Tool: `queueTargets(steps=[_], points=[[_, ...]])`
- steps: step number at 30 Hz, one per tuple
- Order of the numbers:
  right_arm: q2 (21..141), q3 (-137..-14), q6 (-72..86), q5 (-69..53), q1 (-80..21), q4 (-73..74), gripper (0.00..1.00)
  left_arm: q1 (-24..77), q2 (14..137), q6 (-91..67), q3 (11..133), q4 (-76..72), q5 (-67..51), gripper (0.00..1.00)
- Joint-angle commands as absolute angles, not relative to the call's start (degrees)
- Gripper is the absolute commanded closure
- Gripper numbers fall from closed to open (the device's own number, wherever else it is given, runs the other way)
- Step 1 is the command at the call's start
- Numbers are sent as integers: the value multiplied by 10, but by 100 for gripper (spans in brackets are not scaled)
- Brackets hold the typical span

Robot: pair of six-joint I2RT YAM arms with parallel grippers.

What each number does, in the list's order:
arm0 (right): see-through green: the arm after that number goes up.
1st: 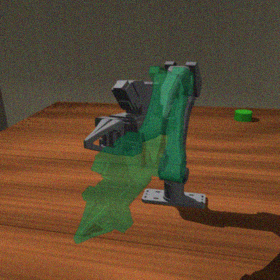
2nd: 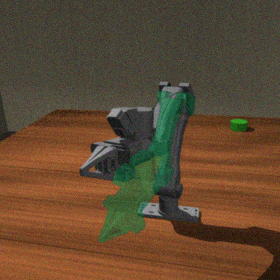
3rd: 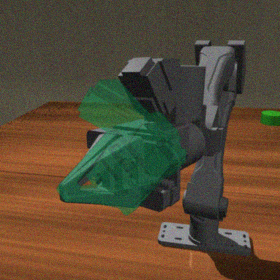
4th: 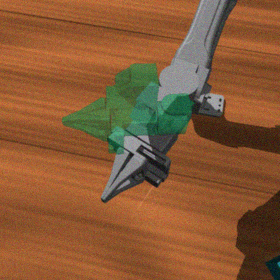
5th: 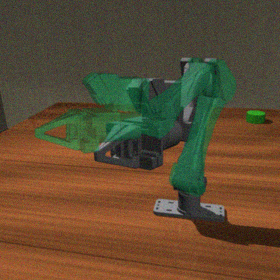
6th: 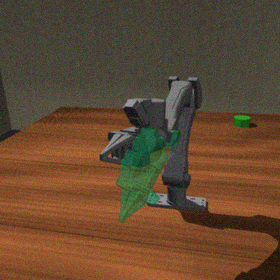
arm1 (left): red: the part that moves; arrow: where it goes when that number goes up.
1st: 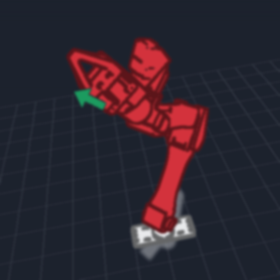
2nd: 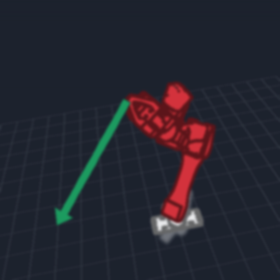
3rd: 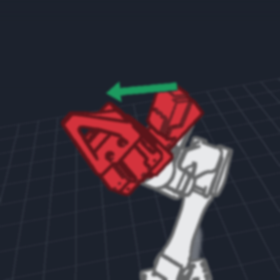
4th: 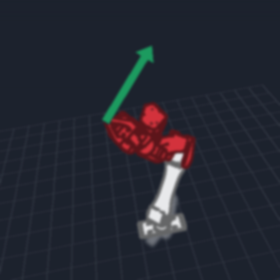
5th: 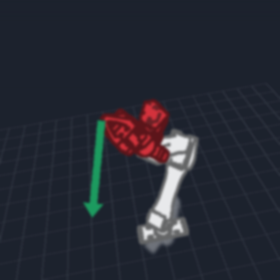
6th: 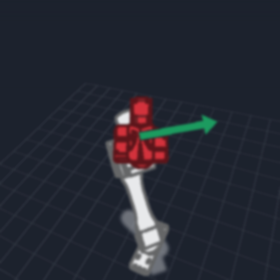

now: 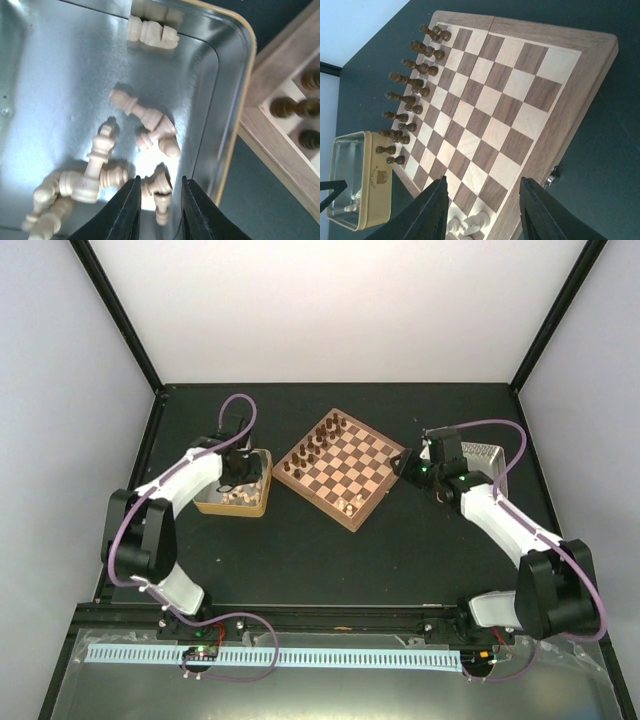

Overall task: Set up the chess pieces on the board
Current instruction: Pick up the chess piece from the storage box.

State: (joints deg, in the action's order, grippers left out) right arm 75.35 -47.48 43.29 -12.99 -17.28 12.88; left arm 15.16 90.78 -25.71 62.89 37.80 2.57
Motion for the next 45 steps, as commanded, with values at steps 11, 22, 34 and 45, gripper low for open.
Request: queueTargets(steps=[11, 22, 34, 45], points=[[797, -544, 414, 36, -175, 221, 71, 117, 1066, -232, 758, 420, -48, 75], [769, -563, 369, 154, -175, 292, 72, 117, 1077, -216, 761, 473, -26, 78], [786, -584, 297, 152, -175, 303, 75, 118, 1093, -244, 766, 477, -28, 86], [761, -588, 287, 125, -175, 279, 75, 139, 1022, -239, 796, 516, 8, 97]])
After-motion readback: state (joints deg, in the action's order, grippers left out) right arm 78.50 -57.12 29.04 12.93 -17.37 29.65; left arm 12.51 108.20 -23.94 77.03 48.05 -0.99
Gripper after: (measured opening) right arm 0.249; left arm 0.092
